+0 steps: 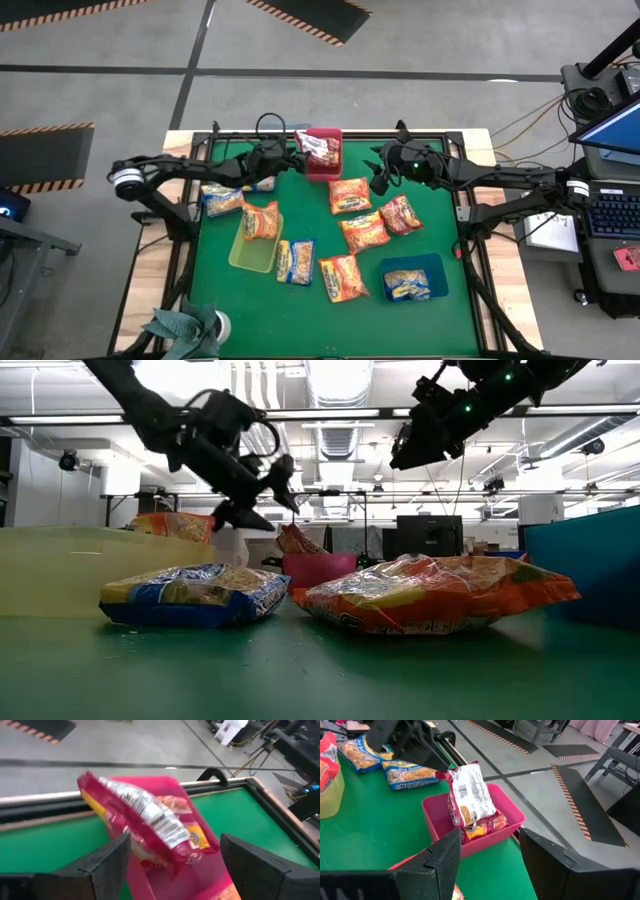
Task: Sort Maruchan noodles
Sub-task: Put the noodle pack into the red bin
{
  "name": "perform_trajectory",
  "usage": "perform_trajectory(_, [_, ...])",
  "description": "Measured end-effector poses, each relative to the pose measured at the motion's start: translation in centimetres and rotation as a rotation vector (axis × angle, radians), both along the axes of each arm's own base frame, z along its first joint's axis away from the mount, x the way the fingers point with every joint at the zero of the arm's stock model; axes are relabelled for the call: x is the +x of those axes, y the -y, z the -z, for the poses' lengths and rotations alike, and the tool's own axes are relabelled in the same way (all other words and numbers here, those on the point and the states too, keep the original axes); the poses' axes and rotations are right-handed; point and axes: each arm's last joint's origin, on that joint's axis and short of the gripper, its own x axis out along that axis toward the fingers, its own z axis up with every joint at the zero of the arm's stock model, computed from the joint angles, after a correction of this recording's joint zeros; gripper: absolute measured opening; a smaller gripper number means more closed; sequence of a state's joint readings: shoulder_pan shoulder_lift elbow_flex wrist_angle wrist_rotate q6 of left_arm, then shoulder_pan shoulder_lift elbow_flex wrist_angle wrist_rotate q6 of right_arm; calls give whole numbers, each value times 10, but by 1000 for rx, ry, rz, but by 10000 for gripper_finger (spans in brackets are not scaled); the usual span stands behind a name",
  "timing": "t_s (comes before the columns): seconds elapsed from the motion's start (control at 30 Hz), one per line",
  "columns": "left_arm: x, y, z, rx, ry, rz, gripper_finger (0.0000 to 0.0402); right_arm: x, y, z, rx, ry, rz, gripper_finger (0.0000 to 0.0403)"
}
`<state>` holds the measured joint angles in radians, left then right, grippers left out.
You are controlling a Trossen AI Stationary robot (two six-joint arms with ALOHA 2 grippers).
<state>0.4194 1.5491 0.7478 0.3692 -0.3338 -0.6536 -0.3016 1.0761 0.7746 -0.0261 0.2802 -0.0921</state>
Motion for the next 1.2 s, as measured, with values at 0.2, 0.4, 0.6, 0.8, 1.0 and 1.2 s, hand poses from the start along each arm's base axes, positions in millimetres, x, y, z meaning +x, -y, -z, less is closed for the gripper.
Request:
perform_trajectory(0.2, [6,-6,18,-28,-14,-54,280,1,0,1,-8,-11,-5,192])
perform_trajectory(0.4, [13,-9,27,-20,41,-79,274,1,0,1,-17,-18,-9,192])
perform_trajectory(0.6, [17,-12,32,1,68,-92,252,1,0,1,-25,-22,-13,192])
perform_trajectory(0.8, [19,-13,38,9,63,-99,212,1,0,1,-28,-24,-14,192])
perform_trajectory(1.0, [20,-9,36,79,27,-153,146,1,0,1,-29,-24,-14,191])
perform_trajectory(1.2, [22,-8,31,150,13,-171,70,1,0,1,-33,-27,-13,191])
